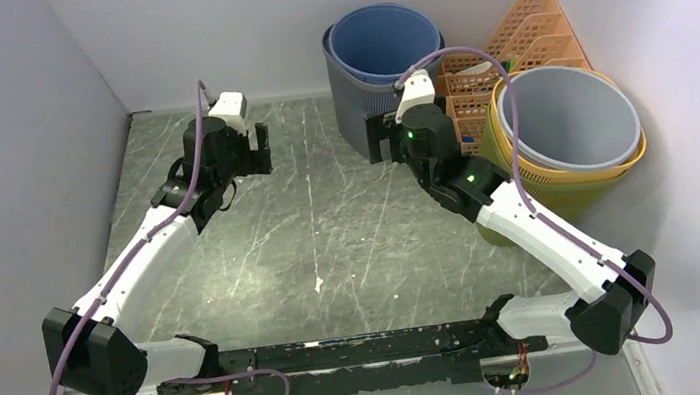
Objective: Turn the large container upside down
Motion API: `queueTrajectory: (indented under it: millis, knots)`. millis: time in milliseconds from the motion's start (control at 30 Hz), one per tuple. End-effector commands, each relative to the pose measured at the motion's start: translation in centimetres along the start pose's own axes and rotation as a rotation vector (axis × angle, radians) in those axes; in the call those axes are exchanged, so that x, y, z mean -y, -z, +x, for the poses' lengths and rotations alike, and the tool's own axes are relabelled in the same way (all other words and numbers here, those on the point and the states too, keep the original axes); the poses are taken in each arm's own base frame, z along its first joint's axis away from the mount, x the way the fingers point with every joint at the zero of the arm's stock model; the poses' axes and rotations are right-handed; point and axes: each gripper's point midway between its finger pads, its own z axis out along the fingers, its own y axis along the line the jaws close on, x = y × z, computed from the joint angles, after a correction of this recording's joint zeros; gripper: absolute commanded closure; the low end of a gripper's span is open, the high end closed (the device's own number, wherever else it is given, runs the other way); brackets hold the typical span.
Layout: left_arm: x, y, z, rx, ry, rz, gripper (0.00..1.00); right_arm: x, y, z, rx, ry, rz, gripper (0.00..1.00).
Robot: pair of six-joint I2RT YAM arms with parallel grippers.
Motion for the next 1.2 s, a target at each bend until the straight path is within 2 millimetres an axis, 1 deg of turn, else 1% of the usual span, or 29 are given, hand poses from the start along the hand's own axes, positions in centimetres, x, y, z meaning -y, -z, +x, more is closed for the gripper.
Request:
queueTrajectory:
  millis: [0,133,233,267,333,433,533,600,633,733,800,833,867,900,933,1033,1167]
  knots:
    - [0.3,-0.1,0.3,-0.005,0.001,-0.001,0.00,0.3,0.0,-1.1,0.014,0.017,0.024,0.00]
    - [0.3,-0.2,0.4,-0.009,-0.002,-0.003,0.00,-0.9,0.3,-1.1,0.026,0.063,-0.066,0.00]
    - [0.0,-0.1,0.5,-0.018,-0.008,-0.016,0.01,-1.3,0.7,-1.8,0.026,0.120,-0.112,0.00]
    - [-0.1,-0.1,0.4,-0.016,-0.007,-0.022,0.00,-1.3,0.7,-2.4,0.031,0.122,-0.110,0.00]
    - [-0.2,0.0,0.4,-0.019,-0.007,-0.027,0.00,-1.2,0.7,-3.7,0.038,0.124,-0.094,0.04]
    - [-0.1,0.1,0.5,-0.024,0.000,-0.020,0.00,0.0,0.6,-6.5,0.052,0.116,-0.005,0.09]
    - [0.3,0.1,0.8,-0.034,0.002,0.000,0.00,2.4,0.7,-9.2,0.050,0.120,0.135,0.13]
    - [0.2,0.2,1.1,-0.043,0.001,-0.005,0.00,4.4,0.5,-10.1,0.033,0.133,0.240,0.15]
    - [0.1,0.2,1.3,-0.049,0.002,-0.009,0.00,5.4,0.4,-10.1,0.017,0.135,0.282,0.17]
    - [0.3,0.2,1.7,-0.064,0.005,-0.003,0.01,8.2,0.0,-9.5,-0.031,0.094,0.333,0.18]
    - [0.4,0.2,1.9,-0.071,0.006,0.005,0.01,9.8,0.1,-9.0,-0.035,0.049,0.342,0.19]
    - [0.5,0.1,2.0,-0.076,0.007,0.008,0.01,11.6,0.4,-8.5,-0.035,0.025,0.382,0.20]
    - [0.6,0.1,2.1,-0.080,0.005,0.012,0.00,12.8,0.8,-8.5,-0.026,0.003,0.405,0.21]
    - [0.7,0.1,2.2,-0.082,0.004,0.016,0.00,13.9,1.0,-7.9,-0.035,-0.008,0.430,0.21]
    - [0.7,0.1,2.2,-0.083,0.003,0.017,0.00,14.9,1.2,-7.7,-0.037,-0.021,0.447,0.21]
    - [0.9,-0.1,2.2,-0.085,0.003,0.022,0.01,16.9,1.8,-7.1,-0.045,-0.054,0.458,0.21]
    - [1.2,-0.2,2.1,-0.087,0.013,0.031,0.00,18.3,2.9,-7.4,-0.005,-0.091,0.482,0.20]
